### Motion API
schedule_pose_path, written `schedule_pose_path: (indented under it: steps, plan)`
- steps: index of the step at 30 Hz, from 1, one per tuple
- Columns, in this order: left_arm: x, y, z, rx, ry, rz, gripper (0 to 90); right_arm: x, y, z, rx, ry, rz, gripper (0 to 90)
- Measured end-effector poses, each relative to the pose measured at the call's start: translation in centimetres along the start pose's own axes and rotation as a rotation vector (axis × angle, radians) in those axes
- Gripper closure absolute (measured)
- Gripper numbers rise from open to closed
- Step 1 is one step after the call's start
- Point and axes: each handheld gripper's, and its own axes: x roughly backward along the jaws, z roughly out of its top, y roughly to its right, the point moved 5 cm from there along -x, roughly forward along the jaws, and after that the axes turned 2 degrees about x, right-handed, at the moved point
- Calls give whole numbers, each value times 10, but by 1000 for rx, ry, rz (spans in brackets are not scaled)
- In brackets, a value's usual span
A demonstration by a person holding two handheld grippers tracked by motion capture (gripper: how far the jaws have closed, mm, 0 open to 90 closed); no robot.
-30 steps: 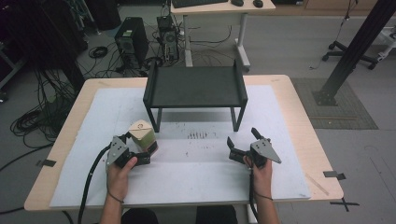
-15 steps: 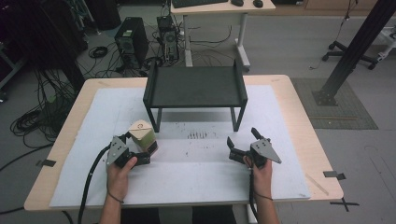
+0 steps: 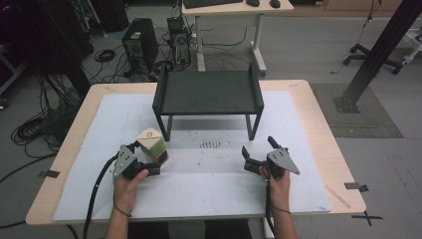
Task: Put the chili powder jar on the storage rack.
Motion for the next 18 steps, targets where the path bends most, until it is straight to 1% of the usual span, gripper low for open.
schedule_pose_path:
  steps: [5,7,18]
  plan:
    - [0,0,0,0,0,-1,13,0,0,0,0,0,0,5]
    - [0,0,0,0,0,-1,49,0,0,0,0,0,1,5]
    - [0,0,0,2,-5,21,137,0,0,0,-1,1,1,5]
